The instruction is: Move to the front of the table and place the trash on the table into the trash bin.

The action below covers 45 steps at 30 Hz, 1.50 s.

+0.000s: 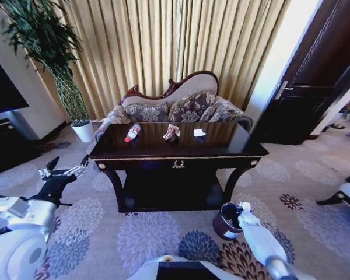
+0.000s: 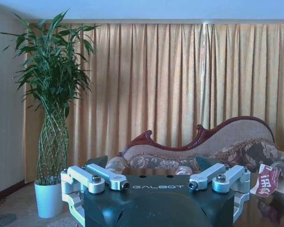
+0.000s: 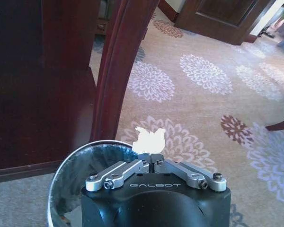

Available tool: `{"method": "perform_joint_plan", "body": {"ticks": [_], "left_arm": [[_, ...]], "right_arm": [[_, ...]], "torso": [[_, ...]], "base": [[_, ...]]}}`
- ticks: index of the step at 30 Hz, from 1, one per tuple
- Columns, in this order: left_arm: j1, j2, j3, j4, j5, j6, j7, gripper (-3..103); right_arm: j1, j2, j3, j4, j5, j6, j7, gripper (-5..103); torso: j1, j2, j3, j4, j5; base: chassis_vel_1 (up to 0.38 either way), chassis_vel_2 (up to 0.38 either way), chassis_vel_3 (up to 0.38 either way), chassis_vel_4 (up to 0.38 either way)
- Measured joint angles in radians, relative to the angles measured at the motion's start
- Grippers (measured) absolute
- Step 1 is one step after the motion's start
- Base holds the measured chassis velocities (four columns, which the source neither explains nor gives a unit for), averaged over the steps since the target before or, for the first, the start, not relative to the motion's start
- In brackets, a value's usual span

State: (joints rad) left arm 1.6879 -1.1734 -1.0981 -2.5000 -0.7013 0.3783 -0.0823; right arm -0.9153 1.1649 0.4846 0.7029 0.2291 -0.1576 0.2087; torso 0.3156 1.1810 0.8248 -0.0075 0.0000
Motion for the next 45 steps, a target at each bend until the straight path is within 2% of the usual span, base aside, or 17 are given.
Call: {"method": "perform_joint_plan", "body": {"ticks": [1,6,7,10,11,14,15,18,21,22,23,25,26,28,43,45], "left_arm": [[0.000,0.000,0.000,0.000,0.000,0.000,0.000,100],[0.004,-0.005,0.003,0.000,0.000,0.000,0.008,100],[0.004,-0.005,0.003,0.000,0.000,0.000,0.008,100],[0.003,-0.003,0.006,0.000,0.000,0.000,0.011,100],[0.003,-0.003,0.006,0.000,0.000,0.000,0.011,100],[0.003,0.000,0.007,0.000,0.000,0.000,0.011,100],[0.003,0.000,0.007,0.000,0.000,0.000,0.011,100],[0.003,0.000,0.010,0.000,0.000,0.000,0.010,100],[0.003,-0.001,0.013,0.000,0.001,0.000,0.010,100],[0.003,-0.001,0.015,0.000,0.001,0.000,0.010,100],[0.003,-0.001,0.015,0.000,0.001,0.000,0.010,100],[0.003,-0.004,0.017,0.000,0.001,0.000,0.011,100],[0.003,-0.004,0.017,0.000,0.001,0.000,0.011,100],[0.005,-0.007,0.018,0.000,0.002,-0.001,0.011,100],[0.007,-0.010,0.010,0.000,0.003,-0.008,0.013,100],[0.005,-0.010,0.010,0.000,0.003,-0.009,0.013,100]], "right_arm": [[0.000,0.000,0.000,0.000,0.000,0.000,0.000,-1],[-0.018,0.000,0.000,0.051,-0.004,-0.020,0.008,20],[-0.018,0.000,0.000,0.051,-0.004,-0.020,0.008,20],[-0.020,0.000,0.002,0.055,-0.003,-0.023,0.010,36],[-0.020,0.000,0.002,0.055,-0.003,-0.023,0.010,36],[-0.026,-0.005,0.003,0.055,-0.002,-0.023,0.010,52],[-0.026,-0.005,0.003,0.055,-0.002,-0.023,0.010,52],[-0.030,-0.011,0.003,0.056,0.001,-0.023,0.011,69],[-0.033,-0.013,0.004,0.063,0.003,-0.023,0.011,74],[-0.036,-0.014,0.004,0.067,0.004,-0.023,0.011,80],[-0.036,-0.014,0.004,0.067,0.004,-0.023,0.011,80],[-0.042,-0.014,0.004,0.073,0.008,-0.023,0.011,90],[-0.042,-0.014,0.004,0.073,0.008,-0.023,0.011,90],[-0.044,-0.013,0.004,0.074,0.009,-0.023,0.011,99],[-0.050,-0.010,0.005,0.085,0.010,-0.028,0.010,100],[-0.075,-0.014,0.006,0.135,0.033,-0.045,0.010,100]], "torso": [[0.000,0.000,0.000,0.0000,0.0000],[0.000,0.000,0.000,0.0001,0.0001],[0.000,0.000,0.000,0.0001,0.0001],[0.000,0.000,0.000,0.0001,0.0000],[0.000,0.000,0.000,0.0001,0.0000],[0.000,0.000,0.000,0.0001,0.0001],[0.000,0.000,0.000,0.0001,0.0001],[0.000,0.000,0.000,0.0000,0.0000],[0.000,0.000,0.000,0.0001,0.0000],[0.000,0.000,0.000,0.0001,0.0000],[0.000,0.000,0.000,0.0001,0.0000],[0.000,0.000,0.000,0.0000,0.0000],[0.000,0.000,0.000,0.0000,0.0000],[0.000,0.000,0.000,0.0001,0.0001],[0.000,0.000,0.000,0.0001,0.0000],[0.000,0.000,0.000,0.0001,0.0003]], "base": [[0.000,0.000,0.000,0.000],[0.000,0.000,0.000,0.000],[0.000,0.000,0.000,0.000],[0.000,0.000,0.000,0.000],[0.000,0.000,0.000,0.000],[0.000,0.000,0.000,0.000],[0.000,0.000,0.000,0.000],[0.000,0.000,0.000,0.000],[0.000,0.000,0.000,0.000],[0.000,0.000,0.000,0.000],[0.000,0.000,0.000,0.000],[0.000,0.000,0.000,0.000],[0.000,0.000,0.000,0.000],[0.000,0.000,0.000,0.000],[0.000,0.000,0.000,0.000],[0.000,0.000,0.000,0.000]]}}
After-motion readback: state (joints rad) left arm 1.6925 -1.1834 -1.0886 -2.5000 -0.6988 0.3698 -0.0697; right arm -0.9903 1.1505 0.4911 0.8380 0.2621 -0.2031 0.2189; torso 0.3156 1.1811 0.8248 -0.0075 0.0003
